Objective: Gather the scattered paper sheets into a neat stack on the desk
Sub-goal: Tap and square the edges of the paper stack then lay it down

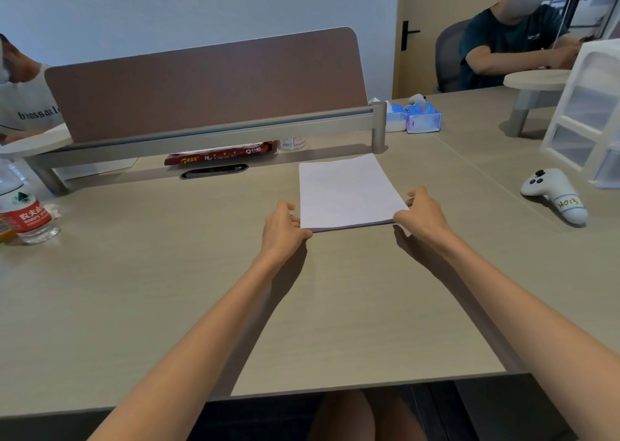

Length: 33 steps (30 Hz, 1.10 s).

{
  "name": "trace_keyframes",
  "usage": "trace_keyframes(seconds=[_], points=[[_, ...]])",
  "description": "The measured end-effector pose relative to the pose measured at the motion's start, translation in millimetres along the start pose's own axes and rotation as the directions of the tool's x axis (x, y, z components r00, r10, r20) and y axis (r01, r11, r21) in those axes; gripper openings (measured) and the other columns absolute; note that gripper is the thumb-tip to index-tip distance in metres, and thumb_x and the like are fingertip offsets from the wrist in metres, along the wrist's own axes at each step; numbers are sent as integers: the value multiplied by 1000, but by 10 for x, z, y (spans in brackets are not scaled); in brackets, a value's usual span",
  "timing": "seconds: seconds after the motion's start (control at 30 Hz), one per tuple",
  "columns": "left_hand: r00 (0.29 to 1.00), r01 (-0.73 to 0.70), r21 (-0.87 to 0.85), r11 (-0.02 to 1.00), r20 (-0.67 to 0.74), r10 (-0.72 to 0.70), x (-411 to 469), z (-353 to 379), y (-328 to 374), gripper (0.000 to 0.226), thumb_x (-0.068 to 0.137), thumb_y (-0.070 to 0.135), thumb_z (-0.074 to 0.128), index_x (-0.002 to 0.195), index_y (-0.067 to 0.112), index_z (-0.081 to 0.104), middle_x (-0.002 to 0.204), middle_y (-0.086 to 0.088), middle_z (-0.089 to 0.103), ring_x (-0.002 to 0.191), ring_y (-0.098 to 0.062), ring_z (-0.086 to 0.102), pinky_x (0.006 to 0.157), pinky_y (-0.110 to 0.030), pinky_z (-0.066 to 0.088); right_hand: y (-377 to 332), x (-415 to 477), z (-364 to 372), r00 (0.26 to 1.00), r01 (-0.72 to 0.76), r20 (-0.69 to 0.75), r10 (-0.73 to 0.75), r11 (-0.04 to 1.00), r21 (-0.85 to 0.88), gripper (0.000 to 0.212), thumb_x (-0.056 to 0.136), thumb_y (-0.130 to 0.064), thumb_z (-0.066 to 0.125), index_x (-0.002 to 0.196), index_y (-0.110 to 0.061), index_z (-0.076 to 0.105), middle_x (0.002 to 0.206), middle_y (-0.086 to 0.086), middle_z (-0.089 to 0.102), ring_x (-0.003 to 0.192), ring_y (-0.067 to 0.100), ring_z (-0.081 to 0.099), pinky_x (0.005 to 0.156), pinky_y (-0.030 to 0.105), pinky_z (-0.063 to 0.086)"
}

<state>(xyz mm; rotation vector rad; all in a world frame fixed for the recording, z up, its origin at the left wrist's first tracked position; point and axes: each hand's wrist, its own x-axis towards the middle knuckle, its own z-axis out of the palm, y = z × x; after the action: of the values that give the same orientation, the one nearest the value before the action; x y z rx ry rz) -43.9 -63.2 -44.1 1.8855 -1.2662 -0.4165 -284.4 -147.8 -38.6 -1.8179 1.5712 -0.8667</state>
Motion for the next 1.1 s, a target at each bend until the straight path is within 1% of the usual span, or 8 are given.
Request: trace_keyframes(seconds=[0.17, 0.27, 0.53, 0.67, 0.77, 0.87, 1.0, 1.1], points=[[997, 1, 20, 1000, -75, 0, 12, 39, -3, 54, 70, 5, 82, 115, 7, 52, 95, -10, 72, 91, -24, 68, 84, -43, 55, 24, 15, 22, 1000, 23, -12, -23, 1000, -15, 60, 76, -5, 66, 130, 0, 39, 119, 16, 57, 104, 29, 54, 80, 38, 48], [996, 1, 17, 1000, -94, 1, 19, 40, -19, 51, 70, 5, 82, 112, 7, 54, 94, -10, 73, 90, -24, 69, 84, -42, 55, 37, 9, 47, 998, 51, -33, -52, 998, -28, 63, 74, -8, 71, 129, -1, 41, 119, 15, 59, 106, 31, 55, 76, 33, 45], [990, -29, 66, 997, -134, 38, -4, 55, 3, 42, 70, 5, 81, 106, 8, 60, 91, -8, 74, 87, -21, 69, 78, -31, 53, 66, -15, 110, 984, 121, -119, -136, 985, -125, 49, 76, -11, 70, 120, -4, 49, 118, 13, 63, 107, 35, 56, 75, 34, 42], [990, -29, 59, 998, -137, 37, -13, 71, 8, 42, 70, 5, 82, 106, 8, 60, 92, -9, 73, 86, -21, 69, 77, -31, 54, 84, -29, 142, 978, 139, -135, -160, 978, -152, 46, 79, -12, 70, 120, -5, 50, 119, 13, 62, 108, 34, 56, 75, 32, 39], [996, -7, 5, 1000, -86, 7, 4, 27, 3, 46, 70, -2, 79, 111, 5, 59, 92, -11, 73, 86, -22, 70, 79, -38, 58, 82, -19, 123, 981, 135, -117, -155, 977, -164, 45, 79, -14, 71, 118, -5, 51, 118, 12, 62, 107, 32, 56, 73, 31, 39], [999, 45, -85, 995, -9, -46, 58, -52, -34, 41, 74, -12, 65, 113, -1, 59, 94, -17, 73, 90, -27, 70, 78, -41, 58, 92, -3, 83, 986, 126, -87, -140, 981, -151, 43, 76, -15, 74, 113, -4, 53, 114, 11, 62, 105, 31, 56, 72, 31, 40], [984, 178, -232, 956, 18, -179, 129, -130, -55, 28, 82, -6, 52, 106, 1, 63, 92, -17, 72, 90, -29, 72, 83, -45, 58, 83, 8, 50, 993, 92, -66, -100, 990, -109, 38, 73, -10, 72, 106, -3, 55, 109, 11, 62, 98, 28, 56, 74, 35, 46], [972, 224, -308, 924, 5, -234, 157, -132, -37, 30, 86, -7, 40, 105, 0, 63, 90, -18, 72, 89, -29, 72, 82, -37, 59, 85, 7, 23, 995, 74, -64, -79, 994, -80, 34, 73, -4, 68, 105, -3, 56, 108, 11, 62, 93, 24, 54, 76, 36, 47]])
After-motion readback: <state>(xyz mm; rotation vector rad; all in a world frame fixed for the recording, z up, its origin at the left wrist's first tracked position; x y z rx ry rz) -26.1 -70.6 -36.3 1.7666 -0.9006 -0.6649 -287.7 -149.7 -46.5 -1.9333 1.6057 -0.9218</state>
